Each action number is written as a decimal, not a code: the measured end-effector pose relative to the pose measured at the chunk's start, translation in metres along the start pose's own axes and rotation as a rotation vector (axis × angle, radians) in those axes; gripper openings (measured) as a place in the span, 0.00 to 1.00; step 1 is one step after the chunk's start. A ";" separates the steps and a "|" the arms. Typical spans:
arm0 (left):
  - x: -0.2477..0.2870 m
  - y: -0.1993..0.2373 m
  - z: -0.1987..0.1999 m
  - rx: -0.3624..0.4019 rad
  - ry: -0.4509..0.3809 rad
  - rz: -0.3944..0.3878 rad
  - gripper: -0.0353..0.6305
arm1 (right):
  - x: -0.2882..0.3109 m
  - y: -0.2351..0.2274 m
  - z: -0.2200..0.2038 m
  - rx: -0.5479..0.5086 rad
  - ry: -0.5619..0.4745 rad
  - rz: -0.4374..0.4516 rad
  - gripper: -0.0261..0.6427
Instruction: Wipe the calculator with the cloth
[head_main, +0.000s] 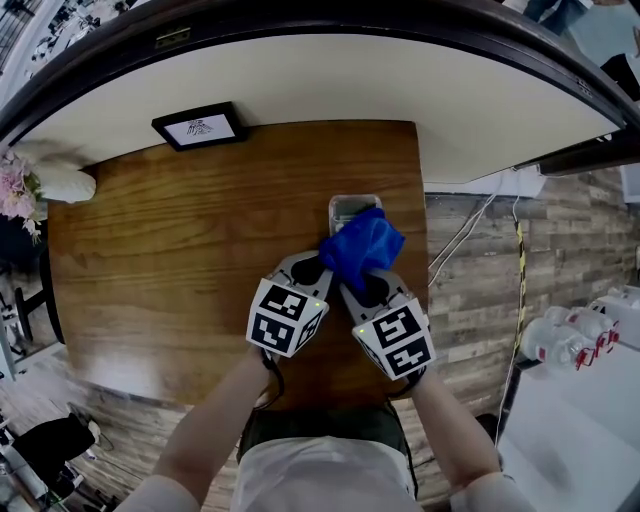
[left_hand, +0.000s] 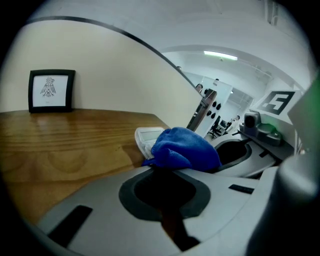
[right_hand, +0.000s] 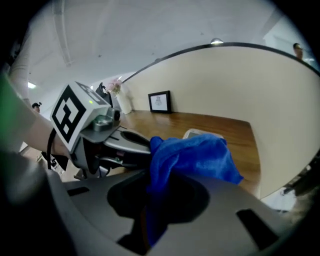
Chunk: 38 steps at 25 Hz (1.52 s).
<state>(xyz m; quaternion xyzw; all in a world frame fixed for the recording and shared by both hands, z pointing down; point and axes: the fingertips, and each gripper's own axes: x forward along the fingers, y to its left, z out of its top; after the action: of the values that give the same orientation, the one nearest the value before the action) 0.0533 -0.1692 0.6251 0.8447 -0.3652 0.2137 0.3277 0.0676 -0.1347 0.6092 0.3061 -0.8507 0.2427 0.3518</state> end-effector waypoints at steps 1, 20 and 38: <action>0.000 0.000 0.000 -0.002 0.001 0.000 0.06 | 0.001 0.003 0.000 0.003 -0.005 0.008 0.16; 0.001 0.000 0.000 -0.005 -0.002 -0.002 0.06 | -0.023 -0.075 0.005 0.064 -0.065 -0.075 0.15; 0.001 0.002 -0.001 0.000 -0.002 0.007 0.06 | 0.011 -0.069 0.033 0.065 -0.065 -0.019 0.16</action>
<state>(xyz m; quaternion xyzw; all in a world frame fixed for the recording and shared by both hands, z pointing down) 0.0523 -0.1693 0.6270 0.8436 -0.3685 0.2137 0.3268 0.0946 -0.2074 0.6100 0.3331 -0.8505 0.2568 0.3159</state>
